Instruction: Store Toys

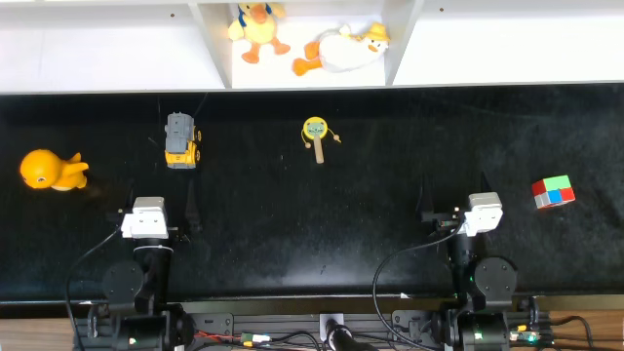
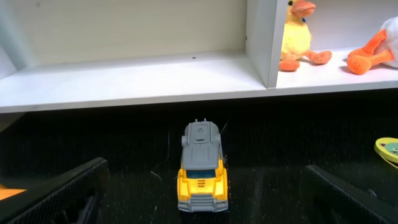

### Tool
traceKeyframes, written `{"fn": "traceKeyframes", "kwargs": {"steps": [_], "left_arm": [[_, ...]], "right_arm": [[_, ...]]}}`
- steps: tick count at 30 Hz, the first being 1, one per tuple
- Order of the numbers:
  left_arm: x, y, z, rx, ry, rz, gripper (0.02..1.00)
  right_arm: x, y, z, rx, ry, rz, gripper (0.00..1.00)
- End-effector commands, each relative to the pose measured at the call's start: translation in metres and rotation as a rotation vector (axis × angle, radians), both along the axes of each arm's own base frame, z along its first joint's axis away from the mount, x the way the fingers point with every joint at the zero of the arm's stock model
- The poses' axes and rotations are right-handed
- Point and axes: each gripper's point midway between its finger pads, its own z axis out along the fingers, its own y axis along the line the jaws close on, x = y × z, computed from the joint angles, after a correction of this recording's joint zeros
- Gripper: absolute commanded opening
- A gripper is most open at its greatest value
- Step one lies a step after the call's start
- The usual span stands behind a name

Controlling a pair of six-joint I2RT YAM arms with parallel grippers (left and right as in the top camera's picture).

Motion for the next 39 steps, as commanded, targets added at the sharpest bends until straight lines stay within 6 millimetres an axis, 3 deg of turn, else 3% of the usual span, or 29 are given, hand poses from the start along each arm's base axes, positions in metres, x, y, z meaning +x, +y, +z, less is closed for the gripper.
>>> {"fn": "traceKeyframes", "kwargs": {"steps": [1,11,15,21,25,31,35,39], "left_arm": [[0.0,0.0,0.0,-0.005,-0.003,0.004,0.998],[0.0,0.001,0.001,-0.006,-0.005,0.007,0.998],[-0.003,-0.001,0.02,-0.169,0.001,0.008,0.998],[-0.011,0.0,0.038,-0.26,0.21,0.051,0.998],[-0.011,0.007,0.044,-0.214,0.377,0.076,0.996],[-0.005,0.009,0.06,-0.044,0.574,-0.04,0.996],[-0.002,0.025,0.066,0.026,0.636,-0.067,0.993],[-0.002,0.046,0.06,0.02,0.669,-0.05,0.993]], "right_arm": [[0.0,0.0,-0.003,0.004,-0.002,-0.003,0.996],[0.0,0.0,-0.003,0.004,-0.002,-0.003,0.993],[0.0,0.0,-0.003,0.004,-0.002,-0.003,0.996],[0.0,0.0,-0.003,0.004,-0.002,-0.003,0.996],[0.0,0.0,-0.003,0.004,-0.002,-0.003,0.993],[0.0,0.0,-0.003,0.004,-0.002,-0.003,0.996],[0.0,0.0,-0.003,0.004,-0.002,-0.003,0.996],[0.0,0.0,-0.003,0.004,-0.002,-0.003,0.993]]}}
